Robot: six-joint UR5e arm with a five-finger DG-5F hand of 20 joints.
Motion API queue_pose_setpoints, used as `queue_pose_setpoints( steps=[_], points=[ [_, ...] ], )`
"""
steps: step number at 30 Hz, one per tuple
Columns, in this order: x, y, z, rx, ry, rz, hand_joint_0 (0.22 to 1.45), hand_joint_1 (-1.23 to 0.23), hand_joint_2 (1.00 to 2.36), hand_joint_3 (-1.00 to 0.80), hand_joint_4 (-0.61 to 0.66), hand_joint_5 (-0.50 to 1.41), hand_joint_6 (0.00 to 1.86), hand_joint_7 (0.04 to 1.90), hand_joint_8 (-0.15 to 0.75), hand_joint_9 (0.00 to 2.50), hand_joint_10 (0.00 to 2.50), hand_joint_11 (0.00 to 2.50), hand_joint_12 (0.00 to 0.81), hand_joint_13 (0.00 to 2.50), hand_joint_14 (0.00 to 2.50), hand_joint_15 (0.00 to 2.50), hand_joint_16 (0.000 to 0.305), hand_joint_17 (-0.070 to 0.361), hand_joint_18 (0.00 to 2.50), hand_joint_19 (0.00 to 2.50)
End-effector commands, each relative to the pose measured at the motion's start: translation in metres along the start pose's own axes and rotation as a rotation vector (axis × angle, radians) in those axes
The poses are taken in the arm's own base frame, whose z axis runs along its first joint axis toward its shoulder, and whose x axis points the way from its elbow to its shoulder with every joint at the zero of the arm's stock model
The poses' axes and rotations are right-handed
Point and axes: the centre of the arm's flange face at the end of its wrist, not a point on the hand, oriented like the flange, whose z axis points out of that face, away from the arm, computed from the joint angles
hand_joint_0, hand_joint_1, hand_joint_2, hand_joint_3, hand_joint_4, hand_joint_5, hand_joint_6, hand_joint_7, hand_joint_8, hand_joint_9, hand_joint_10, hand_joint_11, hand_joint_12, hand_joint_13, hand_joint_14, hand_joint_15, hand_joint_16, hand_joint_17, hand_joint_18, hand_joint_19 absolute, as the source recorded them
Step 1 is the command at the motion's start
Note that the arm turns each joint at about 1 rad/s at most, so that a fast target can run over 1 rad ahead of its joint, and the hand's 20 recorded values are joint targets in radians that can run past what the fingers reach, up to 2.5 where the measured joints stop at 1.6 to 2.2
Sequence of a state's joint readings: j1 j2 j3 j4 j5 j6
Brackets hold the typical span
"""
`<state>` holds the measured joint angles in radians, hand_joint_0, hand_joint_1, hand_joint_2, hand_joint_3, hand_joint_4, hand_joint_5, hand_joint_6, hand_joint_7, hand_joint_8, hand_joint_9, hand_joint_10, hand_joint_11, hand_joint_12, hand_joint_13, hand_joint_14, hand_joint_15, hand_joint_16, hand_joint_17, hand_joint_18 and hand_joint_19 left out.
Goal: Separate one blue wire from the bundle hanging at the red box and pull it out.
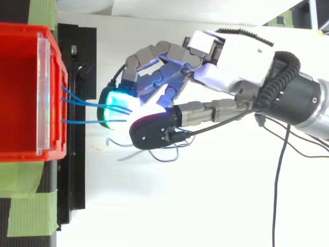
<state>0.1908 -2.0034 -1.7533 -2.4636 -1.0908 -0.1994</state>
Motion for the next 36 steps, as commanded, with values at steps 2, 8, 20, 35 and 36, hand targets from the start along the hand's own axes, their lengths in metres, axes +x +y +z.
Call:
queue_pose_setpoints(
  steps=[2, 8, 20, 35, 36],
  points=[
    [-0.001, -0.002, -0.001, 0.009, 0.001, -0.003, 0.65, -0.7, 1.02, -0.16, 0.12, -0.23, 0.92, 0.85, 0.359, 0.79, 0.01, 0.57, 0.413, 1.51, 0.02, 0.87, 0.049, 0.11, 0.77, 0.44],
    [0.0, -0.001, -0.001, 0.011, 0.001, -0.004, 0.65, -0.7, 1.02, -0.16, 0.13, -0.23, 0.92, 0.85, 0.366, 0.86, 0.02, 0.71, 0.403, 1.59, 0.02, 1.08, 0.049, 0.11, 0.77, 0.44],
    [-0.001, -0.002, -0.002, 0.017, 0.007, 0.009, 0.65, -0.7, 1.02, -0.17, 0.13, -0.23, 0.91, 0.85, 0.373, 0.95, 0.01, 0.89, 0.386, 1.57, 0.02, 1.2, 0.05, 0.113, 0.76, 0.46],
    [-0.007, 0.021, -0.011, 0.039, 0.045, 0.009, 0.65, -0.7, 1.02, -0.17, 0.13, -0.23, 0.91, 0.84, 0.374, 1.03, 0.02, 1.13, 0.394, 1.54, 0.02, 1.21, 0.051, 0.114, 0.76, 0.47],
    [-0.008, 0.021, -0.011, 0.04, 0.047, 0.008, 0.65, -0.7, 1.02, -0.17, 0.13, -0.23, 0.91, 0.84, 0.377, 1.04, 0.01, 1.15, 0.394, 1.54, 0.02, 1.2, 0.051, 0.115, 0.76, 0.48]
  ],
)
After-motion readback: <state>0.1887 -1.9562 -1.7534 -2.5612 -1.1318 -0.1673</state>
